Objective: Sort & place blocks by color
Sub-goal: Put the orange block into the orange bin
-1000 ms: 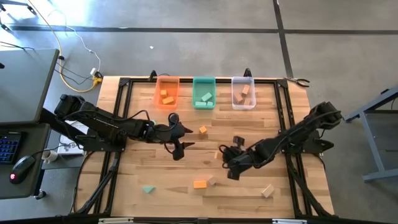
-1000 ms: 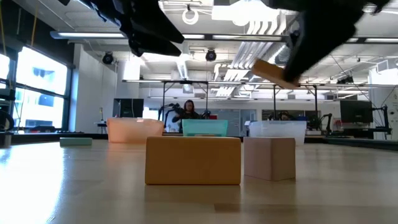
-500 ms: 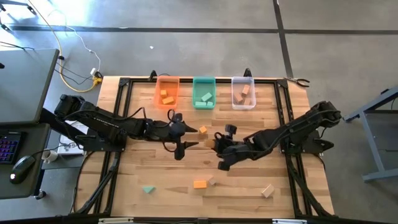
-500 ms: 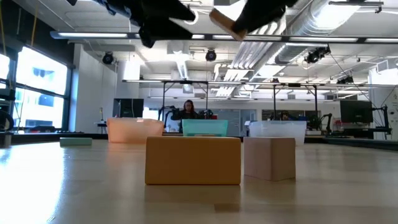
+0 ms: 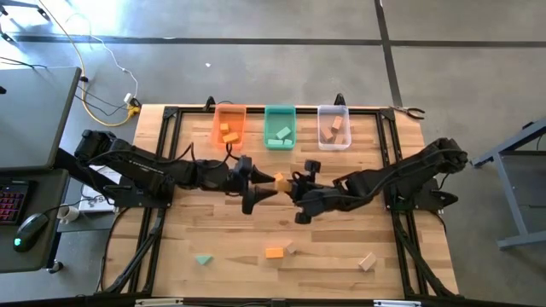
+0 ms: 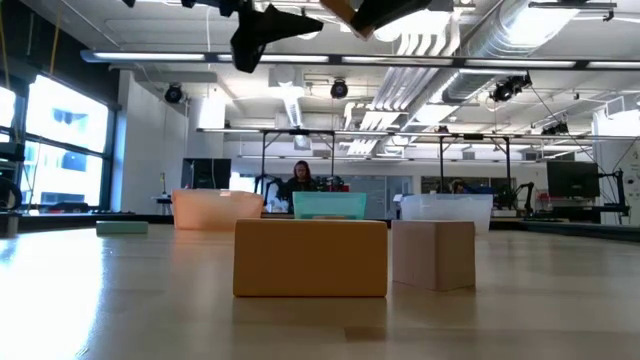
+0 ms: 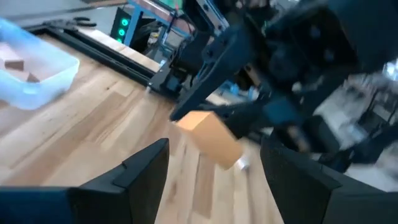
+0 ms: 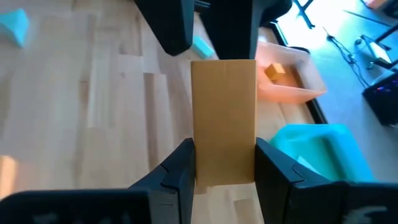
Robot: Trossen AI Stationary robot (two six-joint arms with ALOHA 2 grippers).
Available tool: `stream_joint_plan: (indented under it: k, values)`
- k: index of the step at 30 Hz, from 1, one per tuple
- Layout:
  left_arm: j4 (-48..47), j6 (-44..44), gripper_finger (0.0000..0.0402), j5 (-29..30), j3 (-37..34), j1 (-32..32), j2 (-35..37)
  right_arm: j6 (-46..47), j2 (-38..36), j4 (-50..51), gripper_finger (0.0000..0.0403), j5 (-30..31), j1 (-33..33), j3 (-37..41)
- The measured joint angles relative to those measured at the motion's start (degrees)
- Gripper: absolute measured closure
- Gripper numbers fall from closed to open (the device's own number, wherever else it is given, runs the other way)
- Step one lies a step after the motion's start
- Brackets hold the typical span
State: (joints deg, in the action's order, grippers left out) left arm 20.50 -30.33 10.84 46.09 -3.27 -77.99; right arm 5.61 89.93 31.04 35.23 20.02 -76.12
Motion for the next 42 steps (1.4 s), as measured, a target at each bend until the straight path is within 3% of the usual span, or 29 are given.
stream_joint_plan:
  k: [14, 30, 42]
  values:
    - [0.3, -8.3, 0.0161, -1.1, 0.0, 5.8, 0.0, -4.5, 0.1, -0.5, 0.0298, 0.3, -5.2, 0.0]
    - [-1.0, -8.2, 0.0164, -3.4, 0.0, 11.1, 0.0, -9.1, 0.2, -4.7, 0.0298, -0.9, -8.2, 0.0]
    - [-1.0, -4.4, 0.0274, -3.5, 0.0, 11.1, 0.0, -9.1, 0.2, -4.8, 0.0298, -2.3, -10.5, 0.0]
